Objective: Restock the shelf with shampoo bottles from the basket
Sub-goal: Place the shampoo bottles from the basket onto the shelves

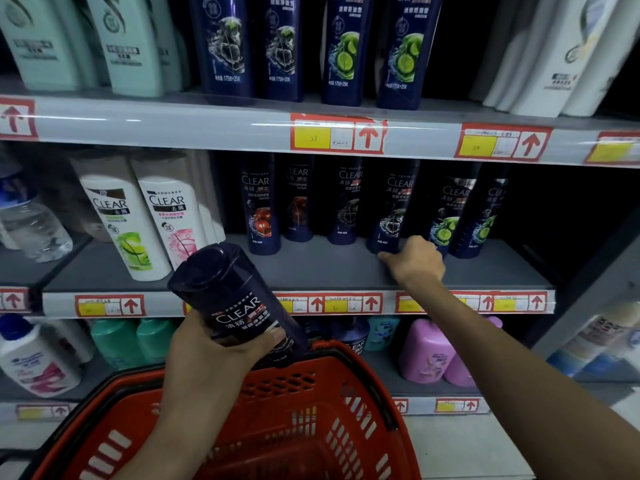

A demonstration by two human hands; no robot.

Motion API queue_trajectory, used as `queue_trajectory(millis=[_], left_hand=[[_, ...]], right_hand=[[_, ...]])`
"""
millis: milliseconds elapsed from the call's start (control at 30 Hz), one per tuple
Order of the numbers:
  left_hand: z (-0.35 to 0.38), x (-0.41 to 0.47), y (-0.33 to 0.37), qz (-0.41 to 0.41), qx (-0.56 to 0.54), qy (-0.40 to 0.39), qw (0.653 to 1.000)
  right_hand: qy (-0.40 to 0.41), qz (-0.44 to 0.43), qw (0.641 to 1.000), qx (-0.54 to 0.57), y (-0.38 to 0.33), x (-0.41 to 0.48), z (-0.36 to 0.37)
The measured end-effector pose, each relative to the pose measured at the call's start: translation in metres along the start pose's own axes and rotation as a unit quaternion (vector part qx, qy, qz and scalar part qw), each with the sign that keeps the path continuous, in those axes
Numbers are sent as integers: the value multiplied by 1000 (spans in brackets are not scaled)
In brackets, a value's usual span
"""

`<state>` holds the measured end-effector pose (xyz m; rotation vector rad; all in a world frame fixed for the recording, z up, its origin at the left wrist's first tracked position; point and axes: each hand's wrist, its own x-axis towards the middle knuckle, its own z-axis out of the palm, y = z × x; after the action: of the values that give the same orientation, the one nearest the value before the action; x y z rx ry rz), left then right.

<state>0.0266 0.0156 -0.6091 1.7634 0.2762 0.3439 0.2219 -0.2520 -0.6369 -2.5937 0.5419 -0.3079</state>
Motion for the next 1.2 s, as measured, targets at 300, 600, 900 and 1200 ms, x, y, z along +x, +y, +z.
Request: queue_trajectory(millis=[300,600,900,1200], left_hand=[[7,-1,-8,17,-14,-7,1000],[8,9,-17,6,5,-2,1000],[9,13,-23,4,21,-6,1000],[8,9,-17,-4,-1,-11,1000]], right_hand=[[-1,-35,999,27,-2,20,7],[19,-40,998,34,-13,31,27],[42,-47,998,12,-16,25,28],[-9,-83,997,0,-52,8,42]])
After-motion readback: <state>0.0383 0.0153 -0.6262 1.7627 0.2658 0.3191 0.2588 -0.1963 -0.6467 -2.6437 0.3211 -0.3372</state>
